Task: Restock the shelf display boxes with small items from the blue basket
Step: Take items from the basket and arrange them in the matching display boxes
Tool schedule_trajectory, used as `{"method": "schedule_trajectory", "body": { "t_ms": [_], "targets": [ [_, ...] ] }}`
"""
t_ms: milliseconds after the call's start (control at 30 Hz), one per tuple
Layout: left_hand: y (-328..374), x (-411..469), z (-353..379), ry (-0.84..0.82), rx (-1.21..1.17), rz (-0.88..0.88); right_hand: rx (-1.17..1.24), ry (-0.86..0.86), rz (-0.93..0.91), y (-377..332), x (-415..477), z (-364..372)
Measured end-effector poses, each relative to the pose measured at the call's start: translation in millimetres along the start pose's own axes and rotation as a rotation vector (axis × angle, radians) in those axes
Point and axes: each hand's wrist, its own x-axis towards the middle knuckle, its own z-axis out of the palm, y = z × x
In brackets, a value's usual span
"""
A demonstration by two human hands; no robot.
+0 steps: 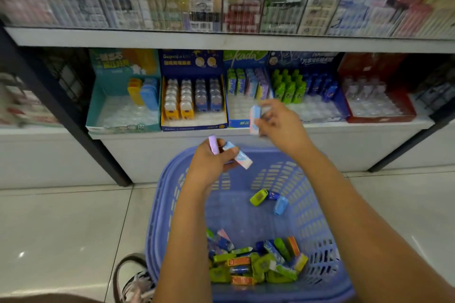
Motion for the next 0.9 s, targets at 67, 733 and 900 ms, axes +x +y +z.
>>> {"method": "schedule_trajectory", "body": {
  "t_ms": [67, 733, 900],
  "targets": [
    [0, 1, -5, 0.023, -0.059, 0.004, -0.092, 0.065, -0.06, -4, 30, -12],
    [-3, 23, -15, 0.11, -0.303, -0.017, -0.717, -0.358, -0.089, -22, 144, -43],
    [-3, 23, -11, 0.095, -0.281, -0.014, -0.697, -0.327, -0.098, -21, 145, -40]
  ]
}}
